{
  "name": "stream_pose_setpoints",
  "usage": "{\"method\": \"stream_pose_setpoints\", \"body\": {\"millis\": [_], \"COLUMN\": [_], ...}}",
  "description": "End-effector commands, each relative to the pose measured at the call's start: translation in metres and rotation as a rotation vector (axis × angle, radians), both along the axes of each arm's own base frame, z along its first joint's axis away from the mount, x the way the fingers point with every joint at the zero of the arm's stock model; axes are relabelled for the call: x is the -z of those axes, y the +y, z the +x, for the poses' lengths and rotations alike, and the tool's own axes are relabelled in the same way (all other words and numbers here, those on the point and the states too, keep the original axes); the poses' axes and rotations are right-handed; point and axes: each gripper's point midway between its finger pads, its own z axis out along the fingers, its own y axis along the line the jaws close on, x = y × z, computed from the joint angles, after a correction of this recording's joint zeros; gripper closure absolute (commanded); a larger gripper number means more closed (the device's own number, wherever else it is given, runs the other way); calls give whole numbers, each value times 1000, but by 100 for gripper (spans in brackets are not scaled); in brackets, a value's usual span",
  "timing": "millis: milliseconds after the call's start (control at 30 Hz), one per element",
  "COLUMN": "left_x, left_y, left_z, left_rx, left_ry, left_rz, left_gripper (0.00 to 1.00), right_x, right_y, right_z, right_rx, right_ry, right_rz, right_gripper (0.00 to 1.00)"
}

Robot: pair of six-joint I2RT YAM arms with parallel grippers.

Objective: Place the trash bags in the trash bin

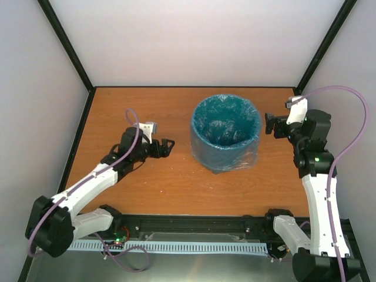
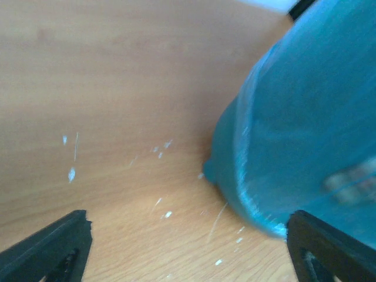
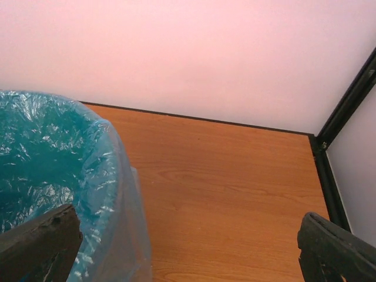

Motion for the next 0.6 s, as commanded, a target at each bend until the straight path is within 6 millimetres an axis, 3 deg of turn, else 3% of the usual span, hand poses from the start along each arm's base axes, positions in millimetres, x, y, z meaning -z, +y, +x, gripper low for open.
{"method": "stream_pose_setpoints", "body": {"millis": [0, 167, 333, 433, 567], "left_x": [-74, -136, -182, -178, -160], "left_y": [15, 36, 70, 82, 73], "left_z": [1, 2, 9, 14, 12], "left_rx": [-56, -92, -215, -283, -220], "left_ry": [-80, -170, -328, -384, -422], "left_rz": [26, 165, 301, 324, 306], "left_gripper": [1, 0, 0, 0, 0], "right_x": [8, 20, -4, -15, 7], "right_y": [-11, -24, -34, -29, -26], "right_z": [-12, -18, -28, -34, -38], "right_rx": [79, 176, 239, 206, 199], "right_ry": [13, 59, 13, -100, -170], "right_rz": [26, 59, 59, 44, 86], "right_gripper": [0, 0, 0, 0, 0]}}
